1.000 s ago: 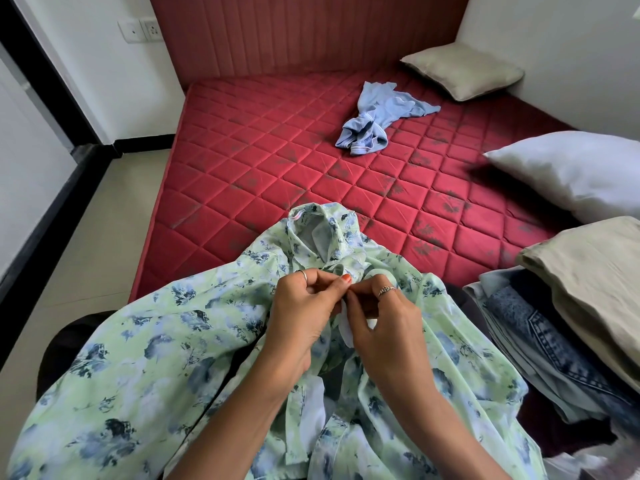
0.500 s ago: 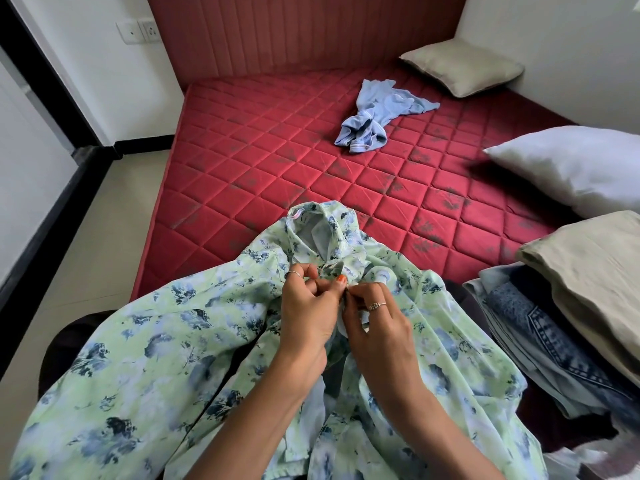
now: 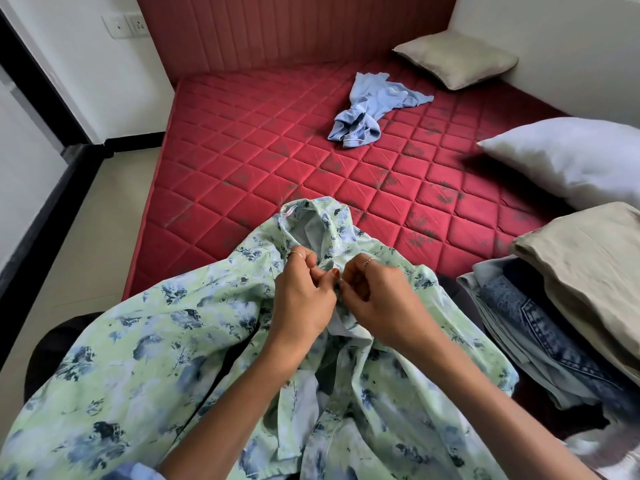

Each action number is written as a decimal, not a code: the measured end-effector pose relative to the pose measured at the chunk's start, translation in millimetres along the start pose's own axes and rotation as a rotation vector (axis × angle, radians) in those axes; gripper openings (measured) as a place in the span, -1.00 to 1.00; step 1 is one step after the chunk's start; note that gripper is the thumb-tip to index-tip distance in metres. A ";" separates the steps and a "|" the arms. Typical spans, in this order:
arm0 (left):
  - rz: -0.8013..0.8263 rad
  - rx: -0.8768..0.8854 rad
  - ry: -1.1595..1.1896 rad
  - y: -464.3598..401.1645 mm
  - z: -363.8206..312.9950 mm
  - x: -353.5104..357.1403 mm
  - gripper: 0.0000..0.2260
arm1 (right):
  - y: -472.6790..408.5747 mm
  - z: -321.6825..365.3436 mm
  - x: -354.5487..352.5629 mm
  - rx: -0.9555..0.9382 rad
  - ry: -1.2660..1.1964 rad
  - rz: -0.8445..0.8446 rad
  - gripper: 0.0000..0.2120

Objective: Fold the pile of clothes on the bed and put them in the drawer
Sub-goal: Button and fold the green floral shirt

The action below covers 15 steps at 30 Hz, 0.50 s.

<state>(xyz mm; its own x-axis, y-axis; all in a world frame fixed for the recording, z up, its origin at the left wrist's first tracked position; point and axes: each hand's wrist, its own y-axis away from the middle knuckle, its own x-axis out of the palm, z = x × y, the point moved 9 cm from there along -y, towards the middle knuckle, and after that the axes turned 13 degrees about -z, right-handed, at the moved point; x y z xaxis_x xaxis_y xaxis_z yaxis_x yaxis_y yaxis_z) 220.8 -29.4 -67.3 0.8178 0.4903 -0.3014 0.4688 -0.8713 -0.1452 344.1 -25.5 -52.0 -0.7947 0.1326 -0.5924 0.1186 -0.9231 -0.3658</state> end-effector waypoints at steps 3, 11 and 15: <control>-0.015 -0.147 0.099 -4.6 11.3 3.7 -0.72 | 5.5 18.9 -0.8 -0.232 0.094 -0.103 -0.90; -0.026 -0.195 0.271 -3.6 20.0 4.4 -0.67 | 14.0 -27.5 19.6 0.460 -0.672 -0.075 -0.89; 0.032 -0.134 0.228 -10.6 20.2 3.3 -0.68 | 21.6 -34.3 41.3 0.872 -1.160 0.086 -0.86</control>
<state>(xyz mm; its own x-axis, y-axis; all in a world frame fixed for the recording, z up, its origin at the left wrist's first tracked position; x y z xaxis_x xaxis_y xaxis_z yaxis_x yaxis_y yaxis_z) 211.8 -19.1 -85.7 0.8799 0.4683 -0.0812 0.4692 -0.8831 -0.0084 334.3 -27.6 -109.0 -0.8791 0.0960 0.4669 0.1333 -0.8909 0.4342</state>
